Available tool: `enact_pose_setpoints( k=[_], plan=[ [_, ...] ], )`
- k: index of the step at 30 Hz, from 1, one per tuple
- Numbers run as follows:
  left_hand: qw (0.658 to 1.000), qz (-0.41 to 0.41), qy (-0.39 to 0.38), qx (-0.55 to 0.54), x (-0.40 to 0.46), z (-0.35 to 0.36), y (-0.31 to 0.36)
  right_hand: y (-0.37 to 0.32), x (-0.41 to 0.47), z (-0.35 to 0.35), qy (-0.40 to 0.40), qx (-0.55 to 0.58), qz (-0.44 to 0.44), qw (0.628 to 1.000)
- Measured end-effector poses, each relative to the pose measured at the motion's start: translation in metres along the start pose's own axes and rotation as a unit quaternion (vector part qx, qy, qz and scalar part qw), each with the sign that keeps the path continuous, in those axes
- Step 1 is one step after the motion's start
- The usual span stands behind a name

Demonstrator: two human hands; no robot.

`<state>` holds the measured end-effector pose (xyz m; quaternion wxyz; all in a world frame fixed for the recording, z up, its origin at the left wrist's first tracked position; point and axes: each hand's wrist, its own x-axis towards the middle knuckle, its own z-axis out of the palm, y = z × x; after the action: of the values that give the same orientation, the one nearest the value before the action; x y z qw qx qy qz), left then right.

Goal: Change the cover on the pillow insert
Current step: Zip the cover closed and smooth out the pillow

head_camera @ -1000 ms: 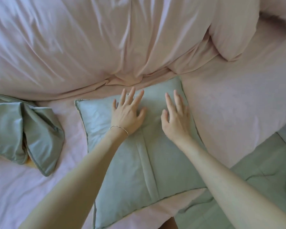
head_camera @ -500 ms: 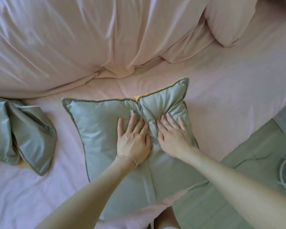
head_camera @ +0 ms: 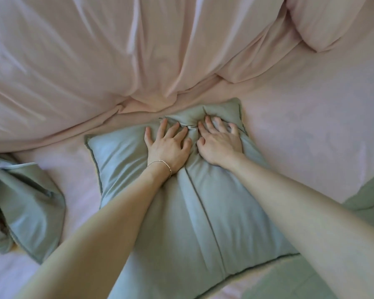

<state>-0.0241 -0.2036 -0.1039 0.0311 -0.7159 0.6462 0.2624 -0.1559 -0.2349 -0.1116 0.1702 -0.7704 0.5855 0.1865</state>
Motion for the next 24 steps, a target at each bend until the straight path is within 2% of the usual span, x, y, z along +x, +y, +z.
enact_pose_setpoints(
  k=[3, 6, 9, 11, 13, 16, 18, 21, 23, 24],
  plan=[
    [0.99, 0.039, 0.134, -0.008, -0.04, 0.014, -0.002, -0.003, -0.043, 0.009, 0.18, 0.078, -0.004, 0.981],
    [0.966, 0.092, 0.243, 0.0, -0.074, 0.021, -0.008, 0.002, -0.095, 0.016, 0.325, 0.224, -0.008, 0.919],
    [0.938, 0.16, 0.306, 0.005, -0.088, 0.003, -0.012, 0.002, -0.145, 0.022, 0.361, 0.299, 0.074, 0.88],
    [0.926, 0.205, 0.317, 0.002, -0.097, -0.017, -0.011, 0.0, -0.164, 0.02, 0.331, 0.315, 0.107, 0.883],
    [0.924, 0.207, 0.323, -0.003, -0.114, -0.036, -0.001, -0.002, -0.176, 0.012, 0.278, 0.355, 0.122, 0.884],
    [0.928, 0.142, 0.337, -0.065, -0.152, -0.058, 0.022, -0.008, -0.19, -0.011, 0.253, 0.38, 0.121, 0.881],
    [0.935, 0.031, 0.323, -0.143, -0.18, -0.074, 0.038, -0.013, -0.196, -0.03, 0.285, 0.361, 0.088, 0.884],
    [0.917, -0.139, 0.267, -0.261, -0.211, -0.091, 0.044, -0.018, -0.194, -0.06, 0.333, 0.31, 0.002, 0.891],
    [0.904, -0.185, 0.253, -0.291, -0.228, -0.094, 0.032, -0.026, -0.186, -0.08, 0.318, 0.261, -0.059, 0.909],
    [0.91, -0.192, 0.231, -0.287, -0.237, -0.092, 0.024, -0.032, -0.182, -0.086, 0.288, 0.235, -0.09, 0.924]
  ],
)
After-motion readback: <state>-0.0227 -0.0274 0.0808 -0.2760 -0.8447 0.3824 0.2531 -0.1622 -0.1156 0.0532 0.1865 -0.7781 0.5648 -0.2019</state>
